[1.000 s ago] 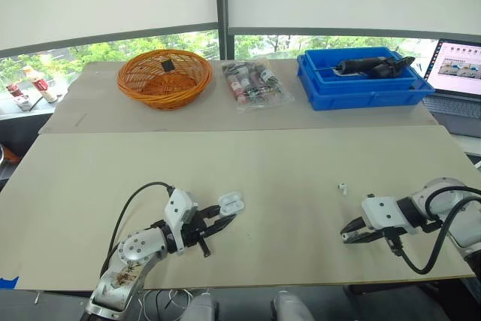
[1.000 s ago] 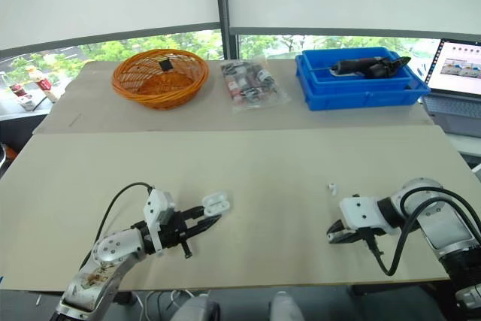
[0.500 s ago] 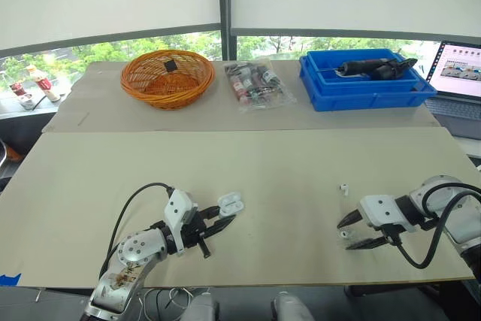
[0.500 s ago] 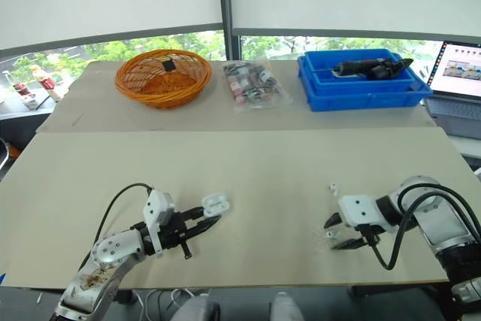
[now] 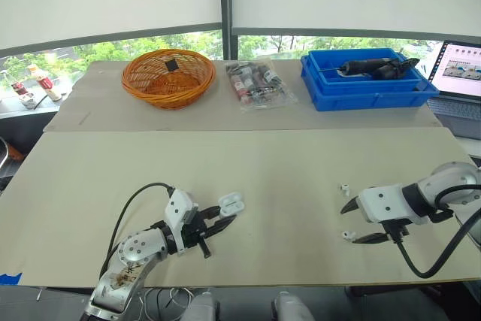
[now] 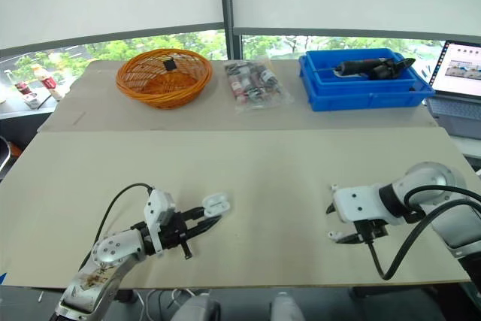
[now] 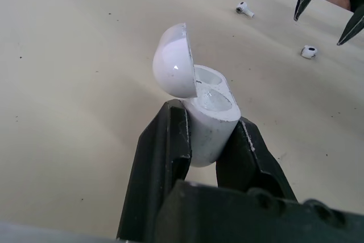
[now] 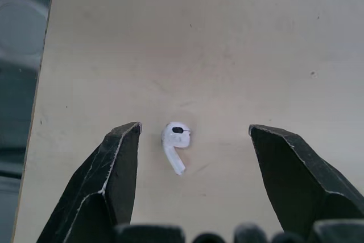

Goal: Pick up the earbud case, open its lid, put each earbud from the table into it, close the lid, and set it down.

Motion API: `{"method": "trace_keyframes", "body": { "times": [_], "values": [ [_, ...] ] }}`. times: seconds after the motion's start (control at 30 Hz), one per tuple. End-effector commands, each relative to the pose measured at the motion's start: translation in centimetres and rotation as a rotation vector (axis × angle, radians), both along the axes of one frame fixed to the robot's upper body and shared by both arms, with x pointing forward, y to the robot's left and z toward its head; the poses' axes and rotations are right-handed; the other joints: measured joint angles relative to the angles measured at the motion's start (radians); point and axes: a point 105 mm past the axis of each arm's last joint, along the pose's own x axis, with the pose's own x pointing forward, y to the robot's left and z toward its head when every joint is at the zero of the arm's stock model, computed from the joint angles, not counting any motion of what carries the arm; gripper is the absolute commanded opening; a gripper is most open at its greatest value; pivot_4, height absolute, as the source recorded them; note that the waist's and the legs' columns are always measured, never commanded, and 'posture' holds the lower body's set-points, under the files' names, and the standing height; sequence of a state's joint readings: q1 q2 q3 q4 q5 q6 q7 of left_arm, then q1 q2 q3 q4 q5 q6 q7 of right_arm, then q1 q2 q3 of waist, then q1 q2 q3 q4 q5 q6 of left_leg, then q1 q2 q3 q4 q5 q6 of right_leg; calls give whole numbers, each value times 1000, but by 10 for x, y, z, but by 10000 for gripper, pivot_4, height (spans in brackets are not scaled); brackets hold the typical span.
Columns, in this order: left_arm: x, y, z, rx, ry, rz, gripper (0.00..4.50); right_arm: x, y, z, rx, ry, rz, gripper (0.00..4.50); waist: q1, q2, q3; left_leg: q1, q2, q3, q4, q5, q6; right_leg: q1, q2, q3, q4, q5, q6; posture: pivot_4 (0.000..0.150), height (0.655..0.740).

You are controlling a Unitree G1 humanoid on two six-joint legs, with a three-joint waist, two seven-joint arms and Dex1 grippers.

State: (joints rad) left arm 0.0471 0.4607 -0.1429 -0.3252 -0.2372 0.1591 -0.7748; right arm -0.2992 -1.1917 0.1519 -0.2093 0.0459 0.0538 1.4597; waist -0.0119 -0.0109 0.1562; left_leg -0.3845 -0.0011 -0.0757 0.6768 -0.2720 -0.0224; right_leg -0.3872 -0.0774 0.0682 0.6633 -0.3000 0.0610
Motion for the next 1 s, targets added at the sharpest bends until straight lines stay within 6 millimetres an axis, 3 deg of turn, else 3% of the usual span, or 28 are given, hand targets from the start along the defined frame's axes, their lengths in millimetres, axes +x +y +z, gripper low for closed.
{"method": "trace_keyframes", "body": {
  "times": [0.03, 0.23, 0.57, 0.7, 0.87, 1.0],
  "values": [
    [0, -5, 8, -19, -26, -17, 6034, 2, 4, -2, -116, -44, 33, 34012, 1, 0, 0, 0, 0, 0, 0, 0, 0, 0, 0, 0, 0, 0, 0, 1500, 7400],
    [1, -7, 8, -19, -27, -21, 6034, 8, 12, -17, -162, -28, 72, 34012, 0, 0, 0, 0, 0, 1, 0, 0, 0, 0, 0, 0, 0, 0, 0, 1500, 7400],
    [1, -7, 8, -19, -29, -15, 6034, 12, 8, -27, -198, 7, 81, 34012, 0, 0, 0, 0, 0, 1, 0, 0, 0, 0, 0, 0, 0, 0, 0, 1500, 7400],
    [2, -7, 9, -22, -31, -15, 6034, 8, 13, -29, -176, 31, 75, 22931, 0, 0, 0, 0, 0, 1, 0, 0, 0, 0, 0, 0, 0, 0, 0, 1500, 7400],
    [3, -8, 8, -24, -31, -18, 6034, 1, 17, -29, -150, 54, 79, 5207, -4, 0, 0, 1, 0, 0, 0, 0, 0, 0, 1, 0, 0, 0, 0, 1500, 7400],
    [4, -9, 8, -25, -32, -22, 6034, 3, 10, -28, -144, 47, 62, 3412, -2, 0, 0, 0, 0, 1, 0, 0, 0, 0, 0, 0, 0, 0, 0, 1500, 7400]
  ]
}}
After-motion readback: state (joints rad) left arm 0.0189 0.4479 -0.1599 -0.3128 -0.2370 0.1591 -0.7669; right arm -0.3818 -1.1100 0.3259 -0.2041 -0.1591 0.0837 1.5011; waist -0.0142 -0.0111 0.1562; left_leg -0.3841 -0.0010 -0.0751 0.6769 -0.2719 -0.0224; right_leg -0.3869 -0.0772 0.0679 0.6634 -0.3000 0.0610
